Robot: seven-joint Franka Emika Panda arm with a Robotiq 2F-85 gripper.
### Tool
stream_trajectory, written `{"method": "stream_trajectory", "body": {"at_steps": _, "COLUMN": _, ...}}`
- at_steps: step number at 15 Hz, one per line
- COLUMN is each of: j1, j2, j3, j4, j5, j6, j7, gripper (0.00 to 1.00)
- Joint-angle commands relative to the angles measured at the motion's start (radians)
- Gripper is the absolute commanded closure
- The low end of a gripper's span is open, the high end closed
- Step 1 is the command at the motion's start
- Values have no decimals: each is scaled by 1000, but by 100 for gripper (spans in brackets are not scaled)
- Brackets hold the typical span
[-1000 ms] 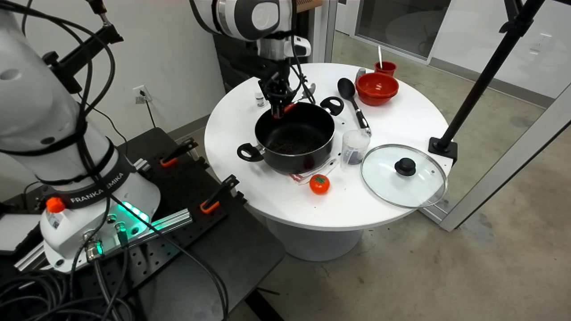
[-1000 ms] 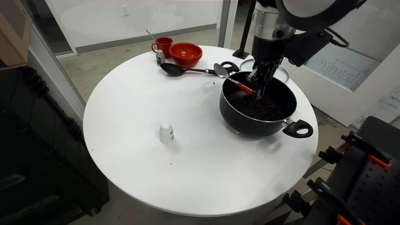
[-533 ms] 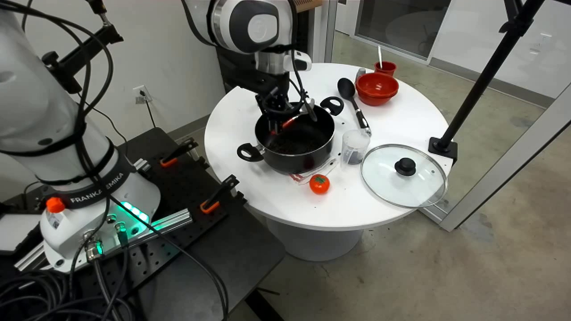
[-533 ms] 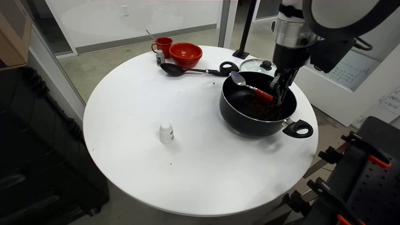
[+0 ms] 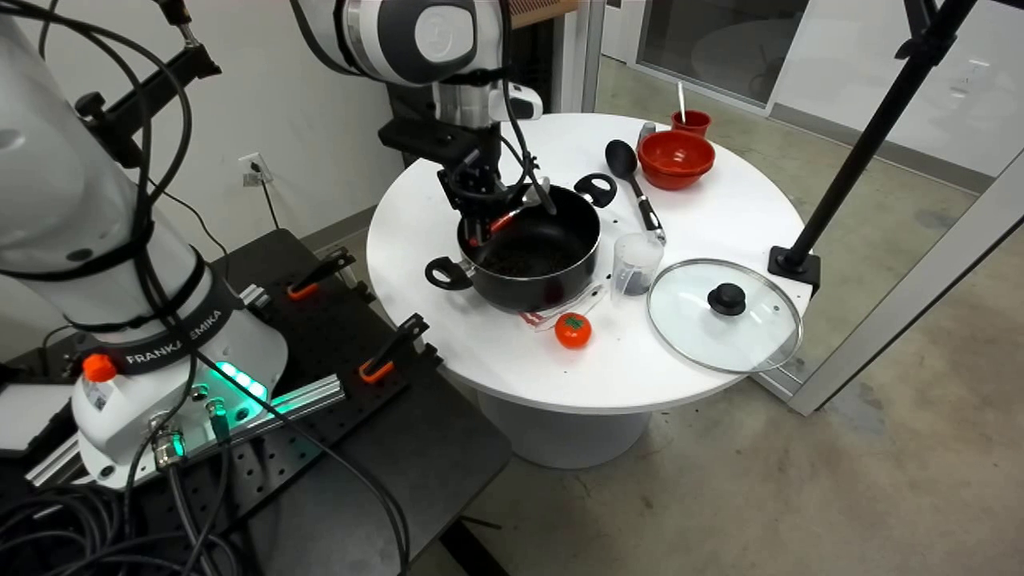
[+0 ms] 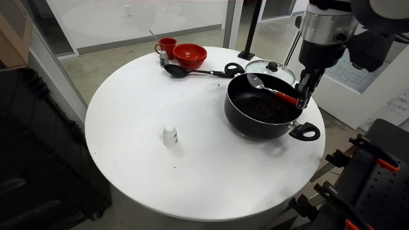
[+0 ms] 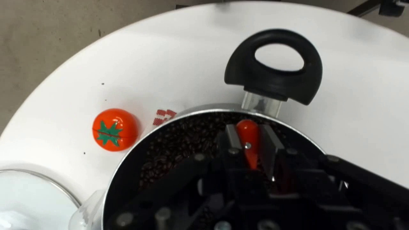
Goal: Pick up the spoon from the table, scoop some of the contents from the black pot and put them in the colourless cup.
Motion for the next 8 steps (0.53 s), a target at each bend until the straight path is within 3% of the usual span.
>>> {"method": "stream_trajectory", "body": {"at_steps": 1, "j1": -24, "j2": -62, "j3": -10, "j4": -67, "j5": -52, "j6": -30, "j7": -19, "gripper": 95}}
{"method": "stream_trajectory", "body": {"at_steps": 3, "j1": -40, "j2": -84, "j3": -17, "j4": -97, "j5": -59, "j6": -24, "j7": -25, "gripper": 95}}
{"method": "stream_trajectory", "body": {"at_steps": 4, "j1": -28, "j2": -27, "j3": 0, "j4": -53, "j5": -36, "j6": -19, "j7": -1, "gripper": 80}}
{"method": "stream_trajectory", "body": {"at_steps": 8, "j1": -42, "j2": -49, "j3": -5, "j4": -77, "j5": -40, "j6": -18, "j7": -12, "gripper": 80}}
